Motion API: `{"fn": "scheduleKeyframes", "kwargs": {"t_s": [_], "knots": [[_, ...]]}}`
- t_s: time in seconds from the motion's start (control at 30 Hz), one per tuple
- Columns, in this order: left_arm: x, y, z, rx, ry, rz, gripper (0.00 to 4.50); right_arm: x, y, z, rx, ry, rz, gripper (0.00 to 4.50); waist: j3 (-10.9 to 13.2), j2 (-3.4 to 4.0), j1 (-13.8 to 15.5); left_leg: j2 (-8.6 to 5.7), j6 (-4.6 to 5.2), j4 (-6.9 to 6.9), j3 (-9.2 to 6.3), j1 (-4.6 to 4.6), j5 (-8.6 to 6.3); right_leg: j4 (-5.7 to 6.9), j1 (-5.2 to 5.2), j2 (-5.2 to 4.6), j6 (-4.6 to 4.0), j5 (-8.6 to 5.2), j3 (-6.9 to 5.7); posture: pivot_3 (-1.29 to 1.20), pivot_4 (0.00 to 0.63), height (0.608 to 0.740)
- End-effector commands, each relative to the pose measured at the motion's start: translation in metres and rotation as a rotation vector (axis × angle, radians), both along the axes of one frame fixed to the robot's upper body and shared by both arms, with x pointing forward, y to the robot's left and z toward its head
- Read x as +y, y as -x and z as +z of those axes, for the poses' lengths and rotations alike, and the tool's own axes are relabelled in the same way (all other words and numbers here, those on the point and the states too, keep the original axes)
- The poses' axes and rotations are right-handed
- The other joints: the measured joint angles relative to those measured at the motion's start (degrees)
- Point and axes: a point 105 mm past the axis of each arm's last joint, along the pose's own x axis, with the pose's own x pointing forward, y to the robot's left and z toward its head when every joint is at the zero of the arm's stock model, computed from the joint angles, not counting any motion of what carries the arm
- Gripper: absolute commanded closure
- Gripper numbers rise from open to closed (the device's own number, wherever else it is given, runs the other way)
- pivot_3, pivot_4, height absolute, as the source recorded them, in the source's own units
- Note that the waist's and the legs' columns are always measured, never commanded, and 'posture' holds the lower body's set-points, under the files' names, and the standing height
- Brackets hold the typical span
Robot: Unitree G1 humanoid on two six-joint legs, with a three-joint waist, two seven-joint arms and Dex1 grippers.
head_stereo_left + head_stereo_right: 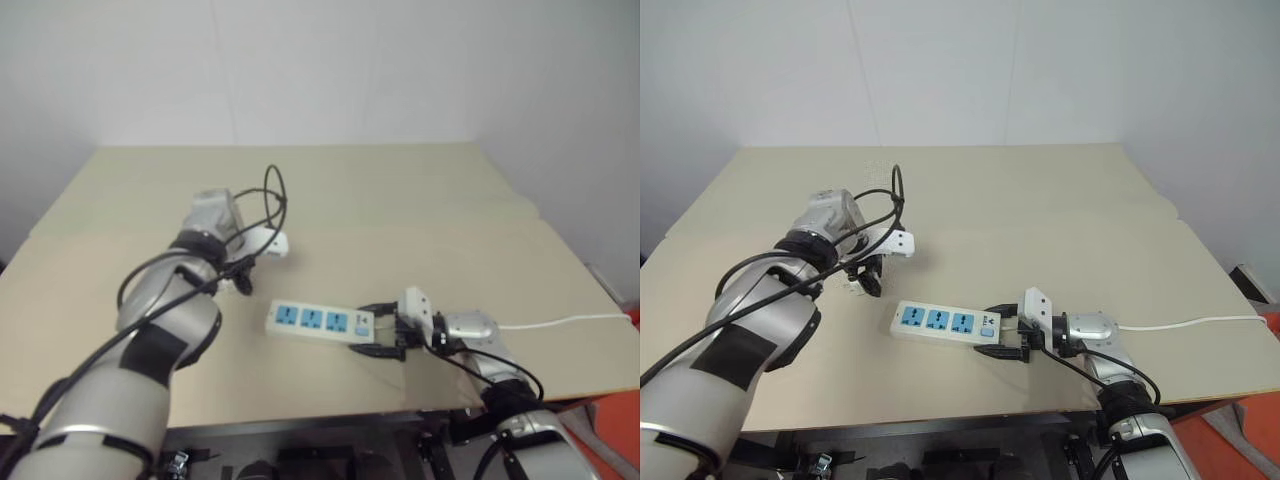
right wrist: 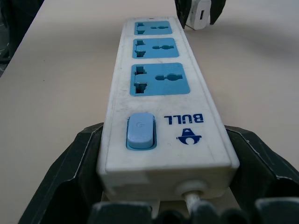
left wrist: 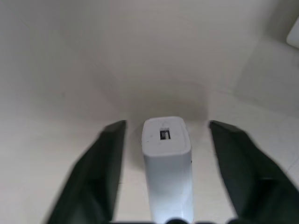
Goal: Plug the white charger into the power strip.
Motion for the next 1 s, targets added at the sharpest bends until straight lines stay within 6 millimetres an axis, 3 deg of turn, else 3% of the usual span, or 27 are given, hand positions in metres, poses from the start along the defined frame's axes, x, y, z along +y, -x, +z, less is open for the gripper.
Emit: {"fn": "scheduleKeyframes", "kwargs": {"t_s": [0.03, 0.07, 0.2, 0.3, 0.4, 0.5, 0.63, 0.7, 0.87, 1.0], "knots": [[-0.001, -0.004, 0.003, -0.036, -0.008, 0.004, 3.14, 0.004, 0.004, -0.017, 0.045, 0.059, 0.001, 1.07, 0.0, 0.0, -0.01, 0.0, 0.0, 0.0, 0.0, 0.0, 0.0, 0.0, 0.0, 0.0, 0.0, 0.0, 0.0, 0.0, 0.15, 0.74], [-0.002, -0.005, 0.003, -0.046, -0.007, 0.005, 3.46, 0.004, 0.004, -0.017, 0.045, 0.059, 0.001, 1.07, 0.0, 0.0, -0.01, 0.0, 0.0, 0.0, 0.0, 0.01, 0.0, 0.0, 0.0, 0.0, 0.0, 0.0, 0.0, 0.0, 0.15, 0.74], [-0.004, -0.006, 0.007, -0.058, 0.019, -0.009, 3.48, 0.003, 0.004, -0.017, 0.043, 0.062, -0.001, 1.07, 0.0, 0.0, 0.0, 0.0, 0.0, 0.0, 0.0, 0.03, 0.0, 0.01, 0.02, 0.0, 0.0, 0.0, 0.01, 0.0, 0.15, 0.74], [-0.01, -0.005, 0.024, -0.053, 0.087, -0.048, 3.48, 0.003, 0.006, -0.017, 0.045, 0.062, -0.001, 1.07, 0.0, 0.0, -0.03, 0.0, 0.0, 0.0, 0.0, 0.03, 0.0, 0.01, 0.01, 0.0, 0.0, 0.0, 0.01, 0.0, 0.15, 0.74], [-0.024, -0.003, 0.066, -0.092, 0.248, -0.103, 3.48, 0.002, 0.008, -0.017, 0.049, 0.058, 0.006, 1.07, 0.0, 0.0, -0.04, 0.0, 0.0, -0.01, 0.0, 0.0, 0.0, 0.01, -0.01, 0.0, 0.0, 0.0, 0.01, 0.0, 0.15, 0.74], [-0.043, 0.007, 0.121, -0.115, 0.571, -0.158, 3.48, 0.002, 0.012, -0.017, 0.052, 0.06, 0.03, 1.07, 0.01, -0.01, 0.02, 0.01, 0.0, 0.0, -0.03, -0.16, 0.0, 0.03, -0.11, 0.0, 0.0, 0.0, -0.05, 0.0, 0.15, 0.74], [-0.058, 0.031, 0.165, -0.097, 1.126, -0.282, 3.48, 0.003, 0.013, -0.015, 0.047, 0.053, 0.034, 1.07, -0.13, 0.22, -0.02, 0.03, 0.03, -0.02, -0.05, -0.08, -0.02, 0.04, 0.04, -0.03, 0.01, 0.0, -0.05, 0.0, 0.15, 0.74], [-0.058, 0.043, 0.162, -0.043, 1.244, -0.317, 3.48, 0.004, 0.013, -0.015, 0.045, 0.05, 0.035, 1.07, -0.16, 0.27, -0.02, 0.07, 0.04, -0.02, -0.06, 0.0, -0.03, 0.18, 0.05, -0.05, 0.01, 0.0, -0.02, 0.0, 0.15, 0.74], [-0.074, 0.07, 0.122, -0.013, 1.505, -0.477, 3.48, 0.007, 0.015, -0.015, 0.046, 0.043, 0.038, 1.07, -0.17, 0.29, 0.33, 0.07, 0.0, 0.03, -0.04, 0.2, -0.01, 0.47, 0.12, -0.04, 0.02, -0.01, 0.04, 0.0, 0.15, 0.74], [-0.076, 0.085, 0.103, 0.158, 1.627, -0.461, 3.48, 0.009, 0.016, -0.016, 0.049, 0.042, 0.041, 1.07, -0.14, 0.24, 0.17, 0.07, -0.01, 0.2, -0.03, -0.03, 0.0, 0.46, -0.02, -0.01, -0.01, 0.01, 0.03, 0.0, 0.15, 0.74]]}}
